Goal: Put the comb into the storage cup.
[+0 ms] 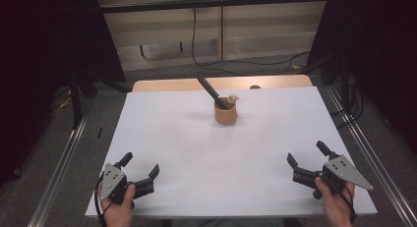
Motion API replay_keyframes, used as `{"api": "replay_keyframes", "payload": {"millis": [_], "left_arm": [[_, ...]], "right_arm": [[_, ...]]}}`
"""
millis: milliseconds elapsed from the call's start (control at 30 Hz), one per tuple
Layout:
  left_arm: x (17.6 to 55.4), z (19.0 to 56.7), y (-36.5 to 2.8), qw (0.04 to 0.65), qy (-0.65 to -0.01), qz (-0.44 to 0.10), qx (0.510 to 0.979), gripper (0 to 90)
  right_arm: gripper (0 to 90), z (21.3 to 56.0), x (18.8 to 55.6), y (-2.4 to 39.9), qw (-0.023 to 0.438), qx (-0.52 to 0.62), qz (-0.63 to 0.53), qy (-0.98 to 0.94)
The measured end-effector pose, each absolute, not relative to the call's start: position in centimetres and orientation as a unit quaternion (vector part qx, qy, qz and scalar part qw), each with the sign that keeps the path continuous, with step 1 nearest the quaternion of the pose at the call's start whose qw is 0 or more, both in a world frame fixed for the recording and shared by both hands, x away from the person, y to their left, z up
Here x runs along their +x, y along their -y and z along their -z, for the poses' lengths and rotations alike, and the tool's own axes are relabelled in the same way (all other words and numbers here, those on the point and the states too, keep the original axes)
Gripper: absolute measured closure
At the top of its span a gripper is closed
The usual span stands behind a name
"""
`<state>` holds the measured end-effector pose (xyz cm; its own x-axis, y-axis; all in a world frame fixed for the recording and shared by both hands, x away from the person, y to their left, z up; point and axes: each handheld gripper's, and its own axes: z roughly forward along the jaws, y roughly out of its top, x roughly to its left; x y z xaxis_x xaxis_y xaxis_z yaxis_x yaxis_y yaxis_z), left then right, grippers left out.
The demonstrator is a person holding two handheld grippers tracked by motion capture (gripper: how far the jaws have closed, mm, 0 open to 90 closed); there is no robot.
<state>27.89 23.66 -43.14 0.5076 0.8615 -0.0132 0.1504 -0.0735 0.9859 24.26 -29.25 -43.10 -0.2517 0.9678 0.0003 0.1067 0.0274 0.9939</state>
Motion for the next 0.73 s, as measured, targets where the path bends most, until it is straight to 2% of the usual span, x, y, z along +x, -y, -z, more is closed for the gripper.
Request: {"api": "replay_keyframes", "payload": {"millis": [333,433,733], "left_arm": [[27.6,43.1,-23.8,0.564,-0.385,-0.313,0.66,2.1],[27.4,43.0,-23.9,0.565,-0.384,-0.317,0.658,2.1],[27.7,43.0,-24.2,0.567,-0.382,-0.315,0.658,2.1]], "right_arm": [[0.0,44.1,22.8,30.7,0.405,0.47,-0.511,-0.595],[0.0,44.1,23.0,30.9,0.417,0.461,-0.511,-0.594],[0.0,44.1,23.4,30.5,0.407,0.465,-0.52,-0.589]]}}
